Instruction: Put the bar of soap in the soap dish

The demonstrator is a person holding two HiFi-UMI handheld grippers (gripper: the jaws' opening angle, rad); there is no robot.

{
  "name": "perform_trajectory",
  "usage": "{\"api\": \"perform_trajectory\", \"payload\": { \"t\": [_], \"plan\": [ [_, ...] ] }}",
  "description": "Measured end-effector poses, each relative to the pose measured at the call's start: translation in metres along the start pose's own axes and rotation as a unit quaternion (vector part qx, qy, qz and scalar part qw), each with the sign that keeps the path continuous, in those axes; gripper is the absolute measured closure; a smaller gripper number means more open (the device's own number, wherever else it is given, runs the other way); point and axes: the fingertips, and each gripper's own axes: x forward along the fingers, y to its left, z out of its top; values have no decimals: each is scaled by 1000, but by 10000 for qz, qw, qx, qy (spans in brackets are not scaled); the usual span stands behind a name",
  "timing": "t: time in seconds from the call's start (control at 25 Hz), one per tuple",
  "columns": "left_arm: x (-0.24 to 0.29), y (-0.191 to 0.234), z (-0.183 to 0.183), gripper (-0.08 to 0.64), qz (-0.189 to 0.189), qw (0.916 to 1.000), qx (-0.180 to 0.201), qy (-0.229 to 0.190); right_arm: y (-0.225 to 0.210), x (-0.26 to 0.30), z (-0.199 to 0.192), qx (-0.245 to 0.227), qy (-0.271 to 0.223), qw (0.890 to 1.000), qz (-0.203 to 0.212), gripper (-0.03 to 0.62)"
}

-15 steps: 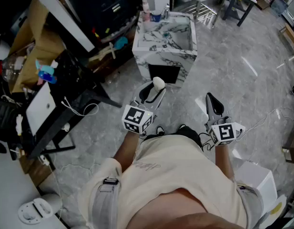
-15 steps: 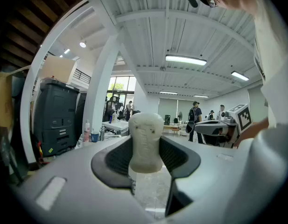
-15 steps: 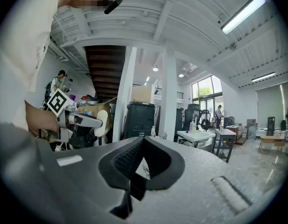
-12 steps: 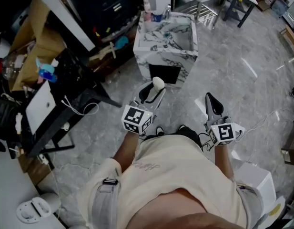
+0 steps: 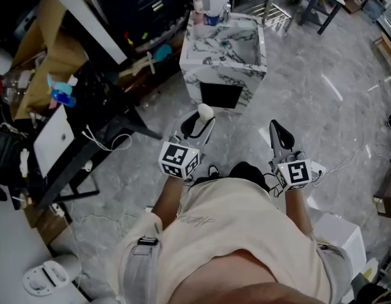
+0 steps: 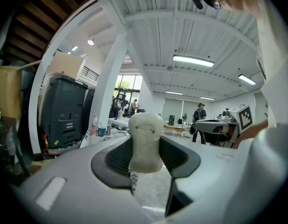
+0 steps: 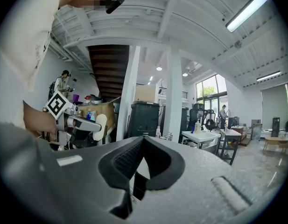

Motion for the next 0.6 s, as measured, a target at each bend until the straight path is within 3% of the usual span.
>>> {"api": "perform_trajectory", "payload": {
  "t": [0.24,0.4,0.6],
  "plan": [
    [27,0,4,360,-362,9969,-686,-122,-21,-12,-16,54,236,9994,-251,594],
    [61,-7,7,360,-531,9966,-635,-50,-40,-9,-37,301,441,9980,-326,594],
    [91,0,12,360,-573,9969,-470,261,-65,23,-43,595,325,9973,-279,594]
  ]
}}
